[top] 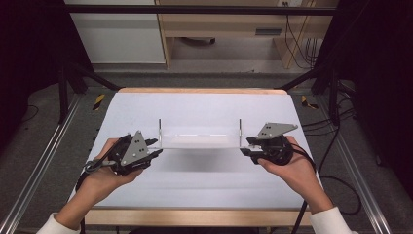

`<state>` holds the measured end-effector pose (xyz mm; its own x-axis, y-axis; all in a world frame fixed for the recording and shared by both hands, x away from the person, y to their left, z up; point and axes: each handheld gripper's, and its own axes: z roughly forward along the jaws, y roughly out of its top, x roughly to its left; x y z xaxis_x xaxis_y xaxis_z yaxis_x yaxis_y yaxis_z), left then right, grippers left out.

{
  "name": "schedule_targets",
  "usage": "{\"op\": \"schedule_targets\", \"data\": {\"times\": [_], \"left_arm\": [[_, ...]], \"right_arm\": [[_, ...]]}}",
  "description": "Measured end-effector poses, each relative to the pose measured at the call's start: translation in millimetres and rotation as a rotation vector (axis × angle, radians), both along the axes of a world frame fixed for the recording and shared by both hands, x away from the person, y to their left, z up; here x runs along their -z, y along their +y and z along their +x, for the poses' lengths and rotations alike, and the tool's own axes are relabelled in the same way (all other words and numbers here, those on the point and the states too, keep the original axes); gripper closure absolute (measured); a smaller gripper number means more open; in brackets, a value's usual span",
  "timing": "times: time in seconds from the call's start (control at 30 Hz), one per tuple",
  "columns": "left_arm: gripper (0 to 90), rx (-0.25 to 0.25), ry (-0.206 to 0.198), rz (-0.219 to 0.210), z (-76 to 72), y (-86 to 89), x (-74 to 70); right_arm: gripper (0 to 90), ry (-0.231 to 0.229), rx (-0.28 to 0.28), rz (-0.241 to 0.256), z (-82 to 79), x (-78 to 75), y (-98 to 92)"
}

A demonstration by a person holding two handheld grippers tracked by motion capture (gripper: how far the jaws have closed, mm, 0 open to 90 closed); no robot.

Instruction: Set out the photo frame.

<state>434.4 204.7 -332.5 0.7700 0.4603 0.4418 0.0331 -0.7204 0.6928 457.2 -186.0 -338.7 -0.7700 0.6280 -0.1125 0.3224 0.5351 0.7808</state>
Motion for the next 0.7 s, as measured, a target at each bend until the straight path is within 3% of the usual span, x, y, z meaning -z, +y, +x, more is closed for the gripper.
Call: {"op": "schedule_targets", "data": {"times": [0.37,0.7], "left_arm": [[69.2,-0.01,-0.008,0.029,2.8,-2.3,0.7],[68.6,-0.015,0.018,0.006,9.3,-1.4,-4.5]], "right_arm": [[57.8,0.001,-0.003,0.004,1.3,-0.7,-0.6],[57.0,-0.011,-0.001,0.031,4.6,-1.7,-2.3]]}}
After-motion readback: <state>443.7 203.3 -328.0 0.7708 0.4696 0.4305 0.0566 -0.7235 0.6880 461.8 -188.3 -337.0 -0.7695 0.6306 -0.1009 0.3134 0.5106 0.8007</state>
